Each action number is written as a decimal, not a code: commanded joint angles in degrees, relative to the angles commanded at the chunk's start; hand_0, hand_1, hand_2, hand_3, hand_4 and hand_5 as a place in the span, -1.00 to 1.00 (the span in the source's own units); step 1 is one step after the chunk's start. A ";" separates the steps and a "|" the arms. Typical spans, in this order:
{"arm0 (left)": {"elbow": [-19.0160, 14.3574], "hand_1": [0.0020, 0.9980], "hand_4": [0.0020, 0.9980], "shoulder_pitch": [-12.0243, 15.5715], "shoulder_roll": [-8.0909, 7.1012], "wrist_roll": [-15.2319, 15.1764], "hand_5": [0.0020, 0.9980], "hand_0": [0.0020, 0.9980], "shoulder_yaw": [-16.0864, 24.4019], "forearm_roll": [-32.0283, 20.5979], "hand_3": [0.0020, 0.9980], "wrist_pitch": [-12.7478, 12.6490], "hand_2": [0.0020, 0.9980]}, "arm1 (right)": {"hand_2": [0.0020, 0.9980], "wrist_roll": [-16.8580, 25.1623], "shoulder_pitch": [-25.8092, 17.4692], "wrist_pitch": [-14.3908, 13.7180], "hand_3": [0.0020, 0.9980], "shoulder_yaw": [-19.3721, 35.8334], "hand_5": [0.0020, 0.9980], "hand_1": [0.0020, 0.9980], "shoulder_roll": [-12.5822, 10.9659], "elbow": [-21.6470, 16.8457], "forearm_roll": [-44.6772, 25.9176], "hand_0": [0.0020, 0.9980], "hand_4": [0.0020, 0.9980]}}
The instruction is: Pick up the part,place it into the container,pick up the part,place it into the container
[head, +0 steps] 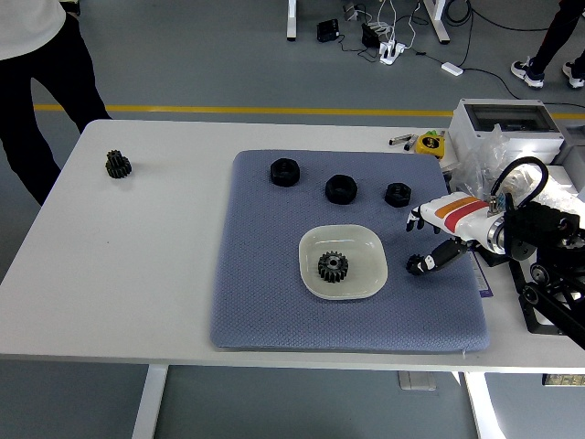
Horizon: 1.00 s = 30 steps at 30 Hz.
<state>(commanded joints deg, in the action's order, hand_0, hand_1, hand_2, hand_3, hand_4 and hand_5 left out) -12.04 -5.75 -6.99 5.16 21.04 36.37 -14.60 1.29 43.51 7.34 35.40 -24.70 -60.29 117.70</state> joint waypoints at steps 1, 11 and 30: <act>0.00 0.31 0.19 0.00 0.01 -0.01 0.00 0.31 0.01 -0.04 0.11 -0.01 0.25 | 0.22 0.05 -0.14 -0.35 0.19 -0.13 -0.11 -0.01 0.09 0.41 -0.32 -0.36 1.00; -0.02 0.31 0.19 0.05 0.10 -0.01 0.00 0.31 0.02 -0.03 0.11 0.01 0.25 | 0.05 0.46 -1.12 -4.01 0.05 -1.86 -0.27 -0.08 1.13 3.14 -2.16 -0.48 0.86; -0.09 0.31 0.19 0.01 0.17 0.06 0.00 0.31 0.07 0.17 0.11 0.09 0.25 | -0.02 0.40 -1.86 -8.24 0.05 -3.39 -0.36 -0.15 1.68 3.75 -3.98 -0.53 0.65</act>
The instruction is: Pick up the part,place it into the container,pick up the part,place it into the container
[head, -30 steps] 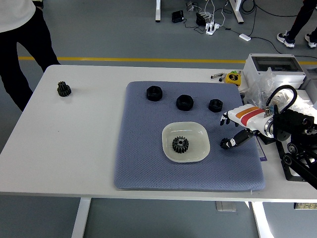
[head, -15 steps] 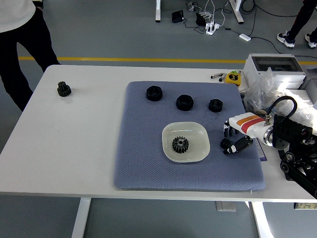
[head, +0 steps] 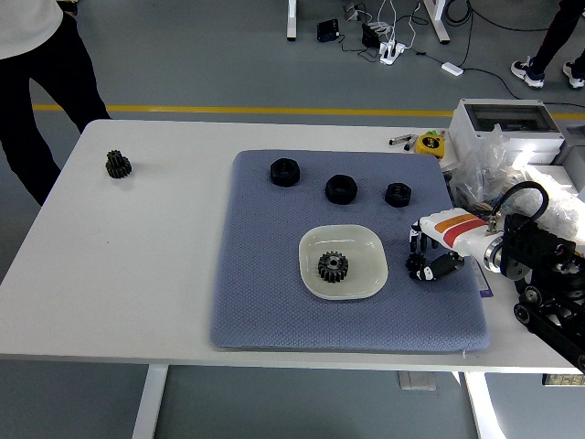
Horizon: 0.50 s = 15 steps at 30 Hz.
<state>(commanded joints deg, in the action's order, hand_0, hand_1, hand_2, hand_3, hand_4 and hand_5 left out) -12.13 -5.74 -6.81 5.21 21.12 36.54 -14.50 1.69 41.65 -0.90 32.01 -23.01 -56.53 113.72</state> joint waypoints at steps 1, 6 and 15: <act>0.00 0.31 0.19 0.03 0.00 0.01 0.00 0.31 0.01 0.01 0.11 0.00 0.25 | -0.02 0.01 -0.05 -0.06 0.05 -0.11 -0.36 -0.15 0.06 0.06 -0.09 -0.53 0.65; -0.01 0.31 0.19 0.14 0.02 0.10 0.00 0.31 0.15 0.23 0.11 0.04 0.25 | -0.06 0.19 -0.17 0.12 0.05 -0.62 -0.50 -0.19 0.29 0.58 -0.53 -0.55 0.61; -0.04 0.31 0.19 0.37 0.04 0.19 0.00 0.31 0.31 0.56 0.11 0.12 0.25 | -0.10 0.39 -0.46 0.04 0.03 -0.67 -0.56 -0.23 0.01 0.09 -0.82 -0.58 0.62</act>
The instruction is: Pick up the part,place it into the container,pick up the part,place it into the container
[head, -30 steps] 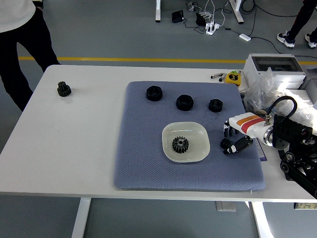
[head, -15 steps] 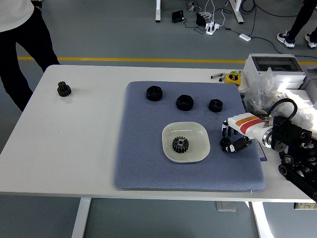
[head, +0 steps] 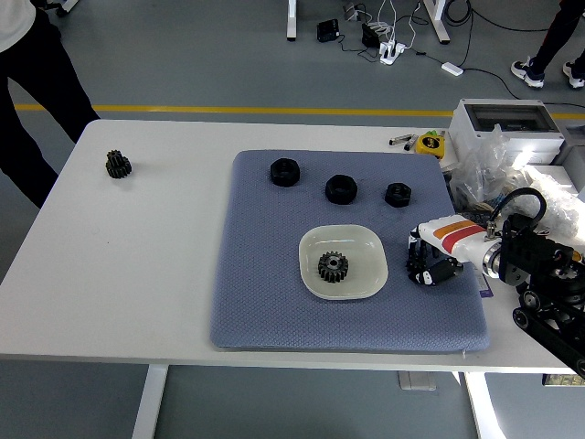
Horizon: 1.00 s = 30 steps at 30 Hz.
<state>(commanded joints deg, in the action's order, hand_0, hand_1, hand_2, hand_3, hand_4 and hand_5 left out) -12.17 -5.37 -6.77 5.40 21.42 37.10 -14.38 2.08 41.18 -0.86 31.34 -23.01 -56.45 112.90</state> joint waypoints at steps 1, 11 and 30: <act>0.00 0.31 0.19 0.02 0.01 0.02 0.00 0.31 0.05 0.05 0.11 0.00 0.25 | -0.10 0.00 -0.03 0.00 0.03 -0.04 -0.56 -0.23 0.01 -0.03 -0.02 -0.58 0.62; -0.05 0.31 0.19 -0.03 0.03 0.06 0.00 0.31 0.10 0.24 0.11 0.05 0.25 | -0.22 -0.11 -0.23 -0.22 0.01 -0.33 -0.62 -0.42 -0.12 -0.80 0.28 -0.66 0.53; -0.02 0.31 0.19 -0.45 -0.17 -0.13 0.00 0.31 -0.24 -0.38 0.12 -0.05 0.24 | -0.27 -0.37 0.20 -0.18 0.01 2.43 -0.67 -0.45 -1.68 -4.63 0.18 -0.70 0.49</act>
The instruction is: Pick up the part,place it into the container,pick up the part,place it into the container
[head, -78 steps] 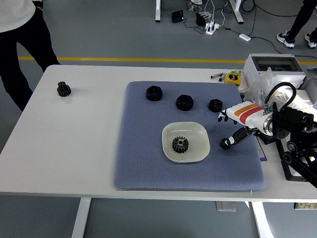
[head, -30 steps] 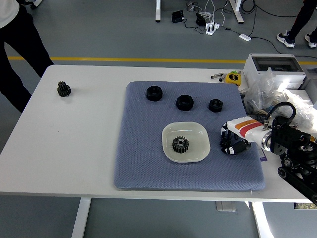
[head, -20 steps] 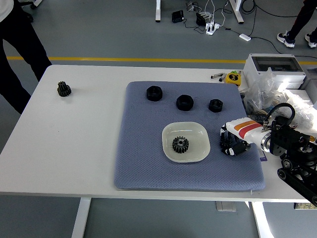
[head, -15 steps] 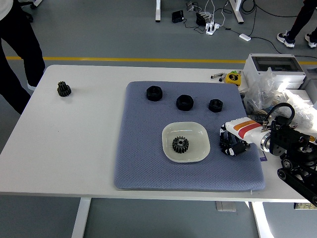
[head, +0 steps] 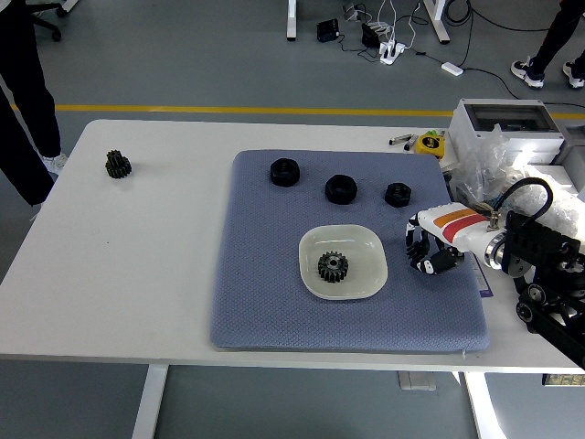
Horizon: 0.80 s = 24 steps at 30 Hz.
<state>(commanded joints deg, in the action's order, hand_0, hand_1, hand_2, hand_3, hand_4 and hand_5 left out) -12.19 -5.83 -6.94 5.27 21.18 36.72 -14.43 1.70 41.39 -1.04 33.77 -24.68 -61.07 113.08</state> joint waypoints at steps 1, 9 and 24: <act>0.00 0.31 0.19 -0.02 -0.01 0.02 0.00 0.31 0.05 0.06 0.12 0.01 0.24 | -0.27 -0.04 0.08 0.02 0.01 0.13 -0.67 -0.45 -0.09 -0.48 0.12 -0.70 0.49; 0.01 0.31 0.19 -0.09 -0.13 0.09 0.00 0.31 0.18 0.21 0.12 0.01 0.25 | -0.27 -1.03 1.11 0.77 0.01 1.31 -0.73 -0.49 -0.31 -7.47 3.48 -0.68 0.44; 0.00 0.31 0.19 -0.25 -0.40 0.15 0.00 0.31 0.22 0.11 0.11 -0.11 0.24 | -0.27 -1.63 11.62 4.95 0.01 -11.22 -0.73 -0.48 4.61 -9.77 3.09 -0.69 0.46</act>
<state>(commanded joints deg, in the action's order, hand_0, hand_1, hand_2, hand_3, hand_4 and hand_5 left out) -12.19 -6.08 -7.34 5.41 21.40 36.83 -14.54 0.07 53.01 3.91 22.54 -20.07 -70.84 116.17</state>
